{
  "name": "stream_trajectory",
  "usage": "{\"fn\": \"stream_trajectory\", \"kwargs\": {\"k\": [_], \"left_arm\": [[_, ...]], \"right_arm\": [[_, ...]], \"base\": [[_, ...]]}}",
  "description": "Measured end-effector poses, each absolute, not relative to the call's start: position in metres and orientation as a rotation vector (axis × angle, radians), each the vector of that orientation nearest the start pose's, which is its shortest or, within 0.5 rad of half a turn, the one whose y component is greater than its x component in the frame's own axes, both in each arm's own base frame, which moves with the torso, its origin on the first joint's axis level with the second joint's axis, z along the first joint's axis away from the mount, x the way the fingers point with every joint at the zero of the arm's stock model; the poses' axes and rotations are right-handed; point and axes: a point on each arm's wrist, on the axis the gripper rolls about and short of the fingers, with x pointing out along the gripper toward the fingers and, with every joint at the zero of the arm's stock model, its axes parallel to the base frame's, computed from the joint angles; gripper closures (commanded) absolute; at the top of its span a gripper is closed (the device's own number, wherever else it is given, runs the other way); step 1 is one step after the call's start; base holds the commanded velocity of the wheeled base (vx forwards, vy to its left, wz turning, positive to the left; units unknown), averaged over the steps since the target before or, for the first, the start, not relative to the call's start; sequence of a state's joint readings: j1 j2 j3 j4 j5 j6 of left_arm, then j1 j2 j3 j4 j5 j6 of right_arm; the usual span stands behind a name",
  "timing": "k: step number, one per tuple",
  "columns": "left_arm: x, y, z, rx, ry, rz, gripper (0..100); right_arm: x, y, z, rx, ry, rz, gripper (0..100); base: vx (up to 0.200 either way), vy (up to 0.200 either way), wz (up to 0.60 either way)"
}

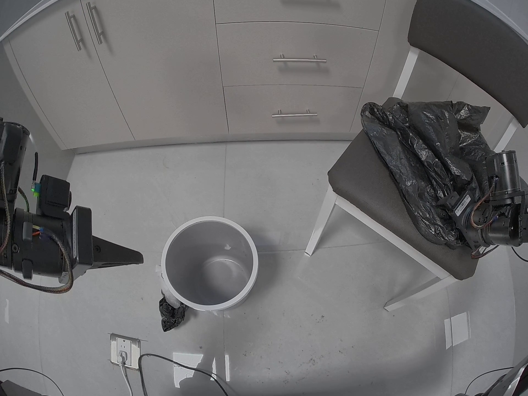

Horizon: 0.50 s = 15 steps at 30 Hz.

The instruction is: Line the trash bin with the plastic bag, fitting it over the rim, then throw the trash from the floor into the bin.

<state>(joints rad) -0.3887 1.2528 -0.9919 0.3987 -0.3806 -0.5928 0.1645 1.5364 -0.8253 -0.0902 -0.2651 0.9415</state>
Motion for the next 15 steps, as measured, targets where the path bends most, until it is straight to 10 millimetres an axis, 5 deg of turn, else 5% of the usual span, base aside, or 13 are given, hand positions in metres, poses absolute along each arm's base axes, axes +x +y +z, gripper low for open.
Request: {"fn": "stream_trajectory", "kwargs": {"k": [15], "left_arm": [[0.158, -0.074, 0.250, -0.539, 0.878, -0.516, 100]], "right_arm": [[0.256, 0.039, 0.195, 0.801, 0.483, -0.332, 100]], "base": [[0.000, 0.000, 0.00]]}}
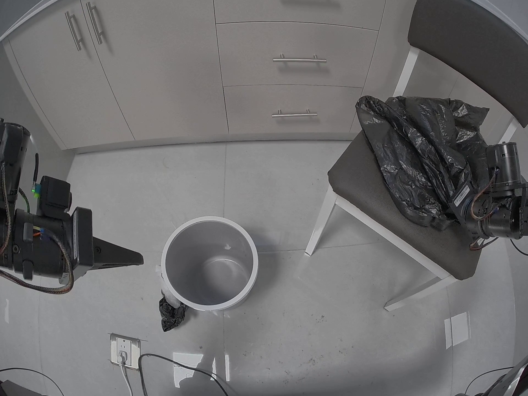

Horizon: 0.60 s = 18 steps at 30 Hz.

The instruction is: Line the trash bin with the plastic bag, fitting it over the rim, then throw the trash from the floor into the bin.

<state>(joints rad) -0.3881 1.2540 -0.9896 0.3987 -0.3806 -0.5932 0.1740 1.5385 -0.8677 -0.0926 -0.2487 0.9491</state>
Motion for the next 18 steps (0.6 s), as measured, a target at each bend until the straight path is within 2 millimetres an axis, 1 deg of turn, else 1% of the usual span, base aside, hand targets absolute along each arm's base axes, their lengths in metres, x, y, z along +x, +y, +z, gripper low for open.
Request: {"fn": "stream_trajectory", "kwargs": {"k": [4, 9, 14, 15, 17, 18], "left_arm": [[0.158, -0.074, 0.250, -0.539, 0.880, -0.515, 100], [0.158, -0.074, 0.249, -0.539, 0.881, -0.514, 100], [0.158, -0.074, 0.249, -0.539, 0.879, -0.513, 100], [0.158, -0.073, 0.250, -0.540, 0.879, -0.514, 100], [0.157, -0.073, 0.250, -0.541, 0.879, -0.514, 100], [0.157, -0.073, 0.250, -0.541, 0.877, -0.514, 100]], "right_arm": [[0.260, 0.039, 0.201, 0.824, 0.476, -0.297, 100], [0.264, 0.040, 0.210, 0.882, 0.471, -0.184, 100], [0.274, 0.039, 0.221, 0.939, 0.387, -0.017, 100], [0.277, 0.038, 0.223, 0.950, 0.361, 0.072, 100], [0.279, 0.037, 0.225, 0.954, 0.333, 0.147, 100], [0.281, 0.035, 0.227, 0.951, 0.304, 0.220, 100]], "base": [[0.000, 0.000, 0.00], [0.000, 0.000, 0.00], [0.000, 0.000, 0.00], [0.000, 0.000, 0.00], [0.000, 0.000, 0.00], [0.000, 0.000, 0.00]]}}
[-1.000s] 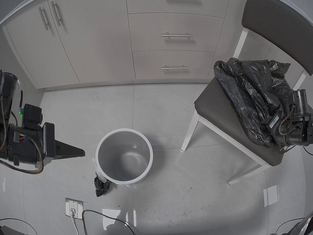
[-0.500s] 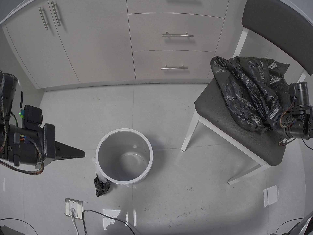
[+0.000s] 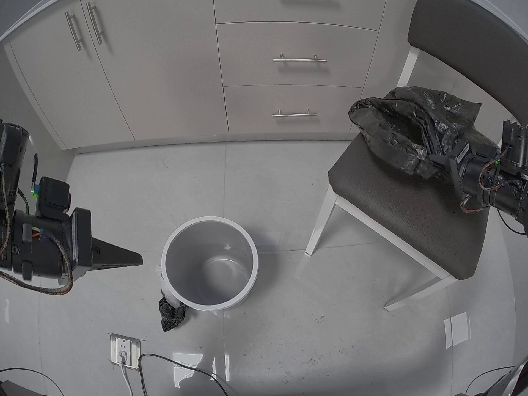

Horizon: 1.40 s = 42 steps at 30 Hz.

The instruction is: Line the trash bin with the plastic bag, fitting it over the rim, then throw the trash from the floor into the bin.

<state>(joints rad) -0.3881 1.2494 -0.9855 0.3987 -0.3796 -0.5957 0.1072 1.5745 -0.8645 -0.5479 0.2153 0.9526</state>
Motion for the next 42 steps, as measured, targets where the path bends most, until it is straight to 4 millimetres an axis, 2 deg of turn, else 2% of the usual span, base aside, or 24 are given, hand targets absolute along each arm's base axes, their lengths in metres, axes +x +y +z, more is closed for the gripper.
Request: {"fn": "stream_trajectory", "kwargs": {"k": [1, 6, 12, 15, 19, 24, 33, 38, 42], "left_arm": [[0.157, -0.073, 0.250, -0.543, 0.878, -0.514, 100], [0.155, -0.073, 0.250, -0.544, 0.875, -0.517, 100], [0.156, -0.073, 0.250, -0.548, 0.843, -0.532, 100], [0.159, -0.075, 0.248, -0.553, 0.783, -0.555, 100], [0.163, -0.076, 0.244, -0.565, 0.698, -0.585, 100], [0.167, -0.078, 0.240, -0.651, 0.635, -0.626, 100], [0.167, -0.076, 0.233, -0.840, 0.778, -0.764, 100], [0.175, -0.078, 0.228, -0.883, 0.845, -0.788, 100], [0.190, -0.085, 0.219, -0.907, 0.919, -0.817, 100]], "right_arm": [[0.283, 0.033, 0.228, 0.938, 0.263, 0.300, 100], [0.289, 0.024, 0.225, 0.848, 0.131, 0.472, 100], [0.295, 0.015, 0.203, 0.719, 0.055, 0.611, 100], [0.294, 0.018, 0.190, 0.701, 0.089, 0.642, 100], [0.287, 0.031, 0.187, 0.693, 0.117, 0.693, 100], [0.269, 0.054, 0.203, 0.676, 0.107, 0.794, 100], [0.216, 0.085, 0.246, 0.677, 0.130, 0.936, 100], [0.184, 0.091, 0.271, 0.675, 0.102, 1.006, 100], [0.162, 0.089, 0.284, 0.673, 0.084, 1.051, 100]], "base": [[0.000, 0.000, 0.00], [0.000, 0.000, 0.00], [0.000, 0.000, 0.00], [0.000, 0.000, 0.00], [0.000, 0.000, 0.00], [0.000, 0.000, 0.00], [0.000, 0.000, 0.00], [0.000, 0.000, 0.00], [0.000, 0.000, 0.00]]}}
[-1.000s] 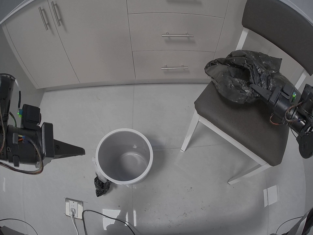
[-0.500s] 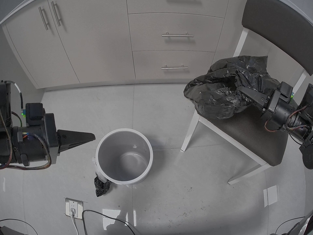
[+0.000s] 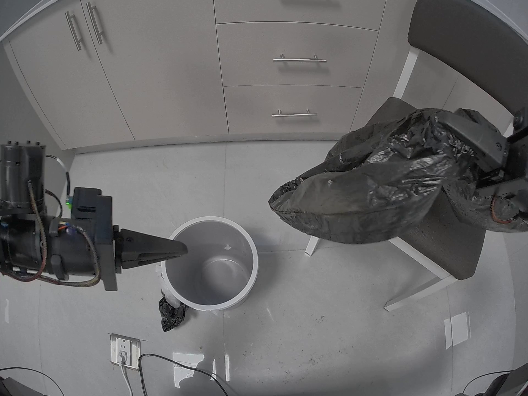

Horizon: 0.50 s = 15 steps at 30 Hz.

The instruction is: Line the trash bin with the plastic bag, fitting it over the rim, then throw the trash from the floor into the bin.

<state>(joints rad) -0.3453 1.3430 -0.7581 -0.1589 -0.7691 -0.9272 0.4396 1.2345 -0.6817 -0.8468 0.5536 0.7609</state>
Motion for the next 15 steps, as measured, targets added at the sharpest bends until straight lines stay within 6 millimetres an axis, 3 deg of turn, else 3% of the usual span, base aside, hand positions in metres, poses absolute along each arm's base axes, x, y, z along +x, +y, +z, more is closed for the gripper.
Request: {"fn": "stream_trajectory", "kwargs": {"k": [5, 15], "left_arm": [[0.217, -0.098, 0.213, -1.004, 0.972, -0.817, 100], [0.256, -0.115, 0.213, -1.123, 0.919, -0.915, 100]], "right_arm": [[0.139, 0.083, 0.295, 0.670, 0.055, 1.084, 100], [0.113, 0.072, 0.303, 0.662, 0.042, 1.112, 100]], "base": [[0.000, 0.000, 0.00], [0.000, 0.000, 0.00]]}}
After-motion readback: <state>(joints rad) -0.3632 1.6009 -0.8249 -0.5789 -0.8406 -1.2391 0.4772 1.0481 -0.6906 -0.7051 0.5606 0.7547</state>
